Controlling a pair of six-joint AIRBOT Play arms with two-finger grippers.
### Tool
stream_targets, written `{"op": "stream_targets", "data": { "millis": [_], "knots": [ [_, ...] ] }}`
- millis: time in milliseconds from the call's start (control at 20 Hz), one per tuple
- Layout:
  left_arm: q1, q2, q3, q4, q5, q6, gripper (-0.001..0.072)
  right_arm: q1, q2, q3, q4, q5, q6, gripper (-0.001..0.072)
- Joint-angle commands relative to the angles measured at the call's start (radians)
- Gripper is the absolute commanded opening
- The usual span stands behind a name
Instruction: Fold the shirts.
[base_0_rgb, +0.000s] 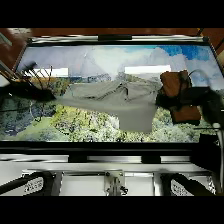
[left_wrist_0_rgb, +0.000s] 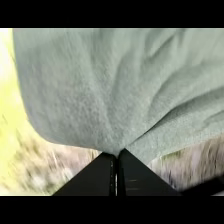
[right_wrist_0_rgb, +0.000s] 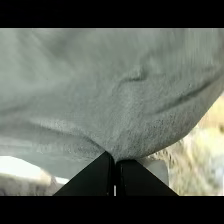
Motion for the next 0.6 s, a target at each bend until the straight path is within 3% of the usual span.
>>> {"op": "stream_targets", "data": {
  "millis": [0, 100, 250, 400, 550],
  "knots": [
    [-0.023, 0.210, 0.319, 0.005, 0.095, 0.024, 0.0030, 0.002, 0.244, 0.280, -0.009, 0.108, -0.133, 0.0061],
    [-0.032, 0.324, 0.486, 0.005, 0.175, 0.020, 0.0031, 0.001, 0.364, 0.458, -0.059, 0.204, -0.132, 0.0061],
    [-0.032, 0.473, 0.587, 0.003, 0.230, 0.020, 0.0031, 0.001, 0.470, 0.641, -0.109, 0.163, -0.129, 0.0062],
    [-0.032, 0.575, 0.587, 0.013, 0.146, -0.006, 0.0031, 0.001, 0.534, 0.667, -0.111, 0.108, -0.058, 0.0061],
    [-0.032, 0.606, 0.587, 0.117, 0.045, -0.031, 0.0031, 0.001, 0.554, 0.667, -0.172, 0.020, -0.010, 0.0062]
  ]
}}
